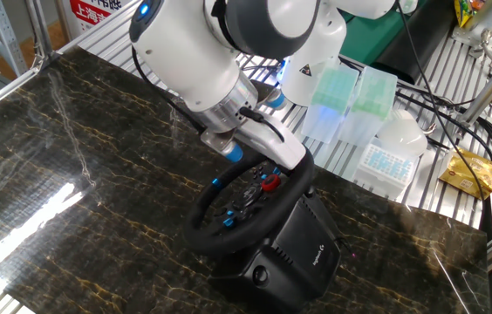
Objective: Rotate the steering wheel 90 degrees clockwise
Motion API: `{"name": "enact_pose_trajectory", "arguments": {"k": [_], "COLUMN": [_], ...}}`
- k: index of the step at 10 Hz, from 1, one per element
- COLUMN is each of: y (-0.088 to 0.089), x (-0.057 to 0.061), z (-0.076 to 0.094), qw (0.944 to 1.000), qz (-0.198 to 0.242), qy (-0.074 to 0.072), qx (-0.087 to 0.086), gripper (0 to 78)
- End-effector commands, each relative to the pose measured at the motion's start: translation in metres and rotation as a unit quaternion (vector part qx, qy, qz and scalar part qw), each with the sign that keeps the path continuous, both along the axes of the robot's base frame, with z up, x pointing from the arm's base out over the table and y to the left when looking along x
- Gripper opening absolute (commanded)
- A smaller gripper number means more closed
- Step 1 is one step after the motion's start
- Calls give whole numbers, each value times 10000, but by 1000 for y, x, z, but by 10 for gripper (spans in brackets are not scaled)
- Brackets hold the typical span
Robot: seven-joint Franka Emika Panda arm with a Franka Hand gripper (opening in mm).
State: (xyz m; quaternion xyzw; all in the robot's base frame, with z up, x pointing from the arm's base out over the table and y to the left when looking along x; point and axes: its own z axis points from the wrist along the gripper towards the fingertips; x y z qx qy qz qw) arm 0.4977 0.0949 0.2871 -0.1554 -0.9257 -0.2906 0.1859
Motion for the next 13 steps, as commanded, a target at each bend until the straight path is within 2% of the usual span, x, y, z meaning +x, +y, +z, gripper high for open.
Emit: {"name": "enact_pose_trajectory", "arguments": {"k": [1, 4, 8, 9, 10, 11, 13], "y": [-6, -13, -16, -19, -19, -23, -25], "x": [-15, -21, -16, -10, -10, -10, -12], "z": [-5, -11, -4, 7, 7, 19, 27], "qw": [9999, 9997, 9995, 9991, 9991, 9939, 9919], "qz": [91, 165, 183, 226, 226, 400, 334], "qy": [-70, -143, -232, -258, -258, -550, -750], "qx": [-90, -72, -114, -265, -265, -867, -968], "gripper": [0, 0, 0, 0, 0, 0, 0]}}
